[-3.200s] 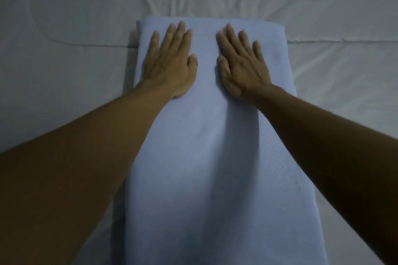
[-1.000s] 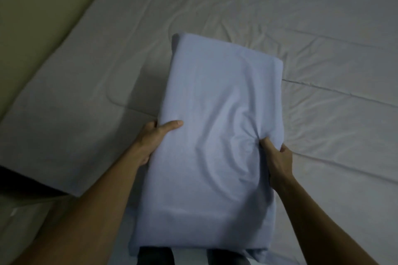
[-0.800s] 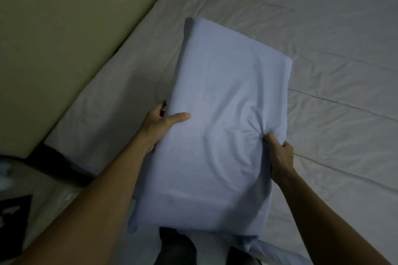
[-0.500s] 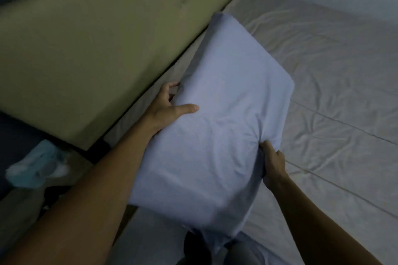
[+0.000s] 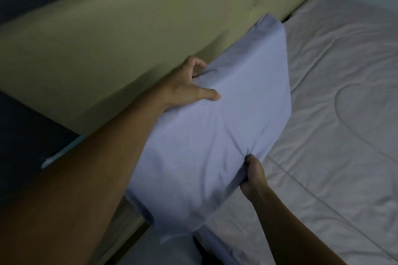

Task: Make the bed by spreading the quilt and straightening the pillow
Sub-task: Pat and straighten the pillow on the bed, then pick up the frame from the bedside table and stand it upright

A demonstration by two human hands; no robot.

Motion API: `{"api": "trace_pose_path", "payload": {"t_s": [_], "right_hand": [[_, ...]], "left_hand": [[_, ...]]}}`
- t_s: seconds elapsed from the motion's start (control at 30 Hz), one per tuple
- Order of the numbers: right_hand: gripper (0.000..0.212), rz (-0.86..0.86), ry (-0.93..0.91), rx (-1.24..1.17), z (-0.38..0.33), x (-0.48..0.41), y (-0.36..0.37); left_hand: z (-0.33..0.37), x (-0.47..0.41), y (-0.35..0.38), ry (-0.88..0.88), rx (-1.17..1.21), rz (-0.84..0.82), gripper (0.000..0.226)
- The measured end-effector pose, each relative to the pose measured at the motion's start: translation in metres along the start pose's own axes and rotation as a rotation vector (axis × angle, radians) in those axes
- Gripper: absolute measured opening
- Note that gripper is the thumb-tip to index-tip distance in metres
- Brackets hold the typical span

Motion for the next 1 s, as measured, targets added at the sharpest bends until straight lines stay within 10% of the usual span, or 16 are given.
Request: {"api": "trace_pose_path", "payload": {"t_s": [0.57, 1.0], "right_hand": [[0.027, -0.296, 0.147, -0.131, 0.032, -0.139, 0.181], [0.064, 0.081, -0.172, 0.452, 0.062, -0.100, 0.087]], "left_hand": [[-0.142, -0.127, -0.009, 0.097, -0.341, 0.035, 0.102], [-0.164, -0.055, -0.011, 0.210, -0.680, 0.303, 0.082]]}}
Point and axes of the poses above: each hand's wrist, its own x-axis away from the middle knuckle, its own y-axis out of the palm, z = x × y, the point moved 7 cm from there along -x, towards the middle knuckle, and after that the axes turned 7 degrees about z, right-handed, at the moved point
